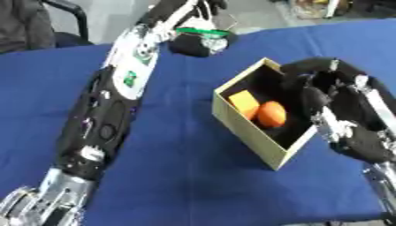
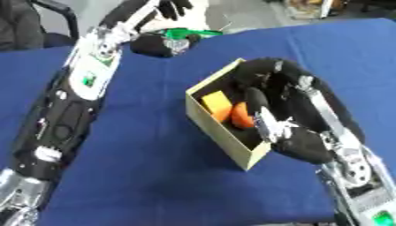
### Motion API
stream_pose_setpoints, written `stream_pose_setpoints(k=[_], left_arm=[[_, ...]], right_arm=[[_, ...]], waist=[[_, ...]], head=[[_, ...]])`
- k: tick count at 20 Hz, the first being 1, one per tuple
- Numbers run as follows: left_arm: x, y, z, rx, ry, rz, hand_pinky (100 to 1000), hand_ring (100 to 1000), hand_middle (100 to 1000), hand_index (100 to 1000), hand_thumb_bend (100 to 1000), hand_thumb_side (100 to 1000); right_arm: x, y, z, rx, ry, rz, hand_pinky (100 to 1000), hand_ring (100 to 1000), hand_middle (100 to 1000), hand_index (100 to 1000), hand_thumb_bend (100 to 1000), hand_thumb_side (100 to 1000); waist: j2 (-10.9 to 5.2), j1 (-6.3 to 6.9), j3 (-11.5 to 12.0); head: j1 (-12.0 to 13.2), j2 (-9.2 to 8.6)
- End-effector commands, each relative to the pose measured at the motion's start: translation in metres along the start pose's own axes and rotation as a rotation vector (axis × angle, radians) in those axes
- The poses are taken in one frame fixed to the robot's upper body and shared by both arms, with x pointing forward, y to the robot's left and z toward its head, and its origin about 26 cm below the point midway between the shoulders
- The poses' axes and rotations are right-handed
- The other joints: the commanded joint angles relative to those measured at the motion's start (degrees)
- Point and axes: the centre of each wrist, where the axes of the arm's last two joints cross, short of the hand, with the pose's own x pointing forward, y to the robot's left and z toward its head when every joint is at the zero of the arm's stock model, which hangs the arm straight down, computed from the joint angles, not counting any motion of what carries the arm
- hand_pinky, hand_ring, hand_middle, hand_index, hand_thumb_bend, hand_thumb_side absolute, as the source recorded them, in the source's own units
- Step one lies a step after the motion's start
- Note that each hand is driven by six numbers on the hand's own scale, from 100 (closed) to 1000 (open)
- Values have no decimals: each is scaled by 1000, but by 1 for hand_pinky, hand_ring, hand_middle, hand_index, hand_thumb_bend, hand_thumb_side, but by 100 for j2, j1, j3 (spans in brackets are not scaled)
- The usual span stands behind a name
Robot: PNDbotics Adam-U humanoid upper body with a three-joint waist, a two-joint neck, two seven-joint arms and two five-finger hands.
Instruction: Pick up objects on the table and place them in the box.
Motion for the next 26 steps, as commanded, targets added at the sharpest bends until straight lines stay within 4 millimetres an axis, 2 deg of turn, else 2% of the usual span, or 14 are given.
stream_pose_setpoints(k=[1,6,11,18,26], left_arm=[[-4,30,16,140,26,6,621,589,575,750,356,532],[-3,24,50,244,99,85,618,590,576,751,336,552],[11,7,79,311,154,186,612,585,570,748,317,569],[24,-15,119,373,192,309,607,581,566,745,294,581],[21,-19,135,379,197,427,605,576,560,741,274,584]], right_arm=[[6,-7,0,-25,-9,39,711,818,648,790,100,476],[4,-10,5,-56,16,78,711,820,654,791,100,478],[2,-13,9,-90,36,104,710,821,662,792,100,479],[2,-12,11,-101,49,115,711,823,670,793,100,481],[2,-12,11,-98,53,125,711,824,671,793,100,486]], waist=[[-48,-19,61],[30,-15,218],[87,-4,308],[121,52,235],[162,100,172]], head=[[-35,16],[13,38],[123,149],[220,249],[190,253]])
